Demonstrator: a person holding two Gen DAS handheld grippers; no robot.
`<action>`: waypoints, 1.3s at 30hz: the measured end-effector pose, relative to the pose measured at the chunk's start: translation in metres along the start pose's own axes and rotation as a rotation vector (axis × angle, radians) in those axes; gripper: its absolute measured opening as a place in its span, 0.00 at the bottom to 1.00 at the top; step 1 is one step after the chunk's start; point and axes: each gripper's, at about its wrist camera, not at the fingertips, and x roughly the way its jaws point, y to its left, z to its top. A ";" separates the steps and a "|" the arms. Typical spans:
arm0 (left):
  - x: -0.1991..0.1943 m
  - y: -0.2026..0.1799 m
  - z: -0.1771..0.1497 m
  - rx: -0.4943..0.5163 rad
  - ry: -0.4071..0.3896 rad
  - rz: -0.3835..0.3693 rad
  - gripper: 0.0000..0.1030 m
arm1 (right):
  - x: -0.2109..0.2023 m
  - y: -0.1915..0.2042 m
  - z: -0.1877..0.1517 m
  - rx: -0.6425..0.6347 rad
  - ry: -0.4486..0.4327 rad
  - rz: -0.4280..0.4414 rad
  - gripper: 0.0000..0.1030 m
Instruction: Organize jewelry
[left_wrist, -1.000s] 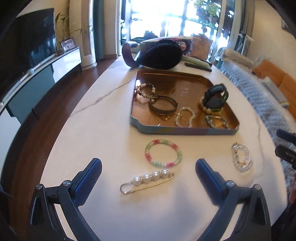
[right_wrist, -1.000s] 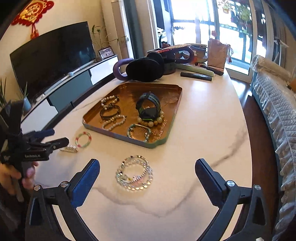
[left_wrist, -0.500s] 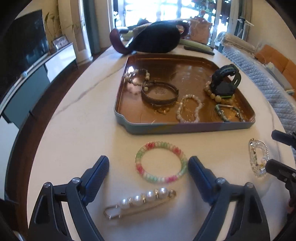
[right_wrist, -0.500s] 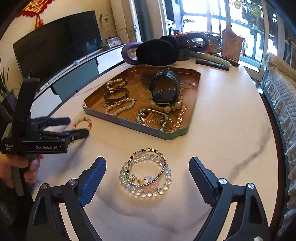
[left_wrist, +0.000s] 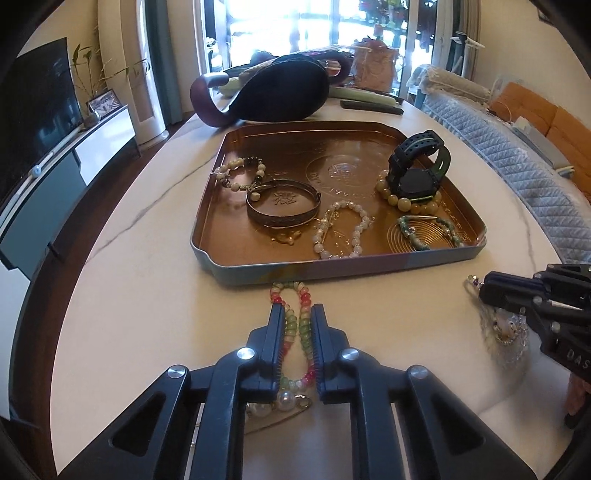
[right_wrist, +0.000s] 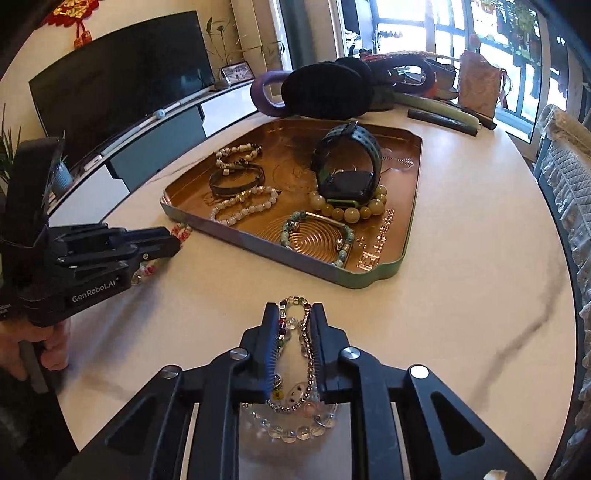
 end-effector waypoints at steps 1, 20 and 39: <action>-0.002 0.000 0.000 -0.001 -0.001 0.000 0.13 | -0.002 0.000 0.000 0.000 -0.004 -0.002 0.06; -0.022 -0.038 -0.001 0.014 -0.008 -0.190 0.27 | -0.029 -0.007 0.010 0.031 -0.077 -0.004 0.06; -0.010 -0.054 0.005 0.033 -0.045 -0.098 0.06 | -0.032 -0.004 0.011 0.007 -0.086 -0.019 0.06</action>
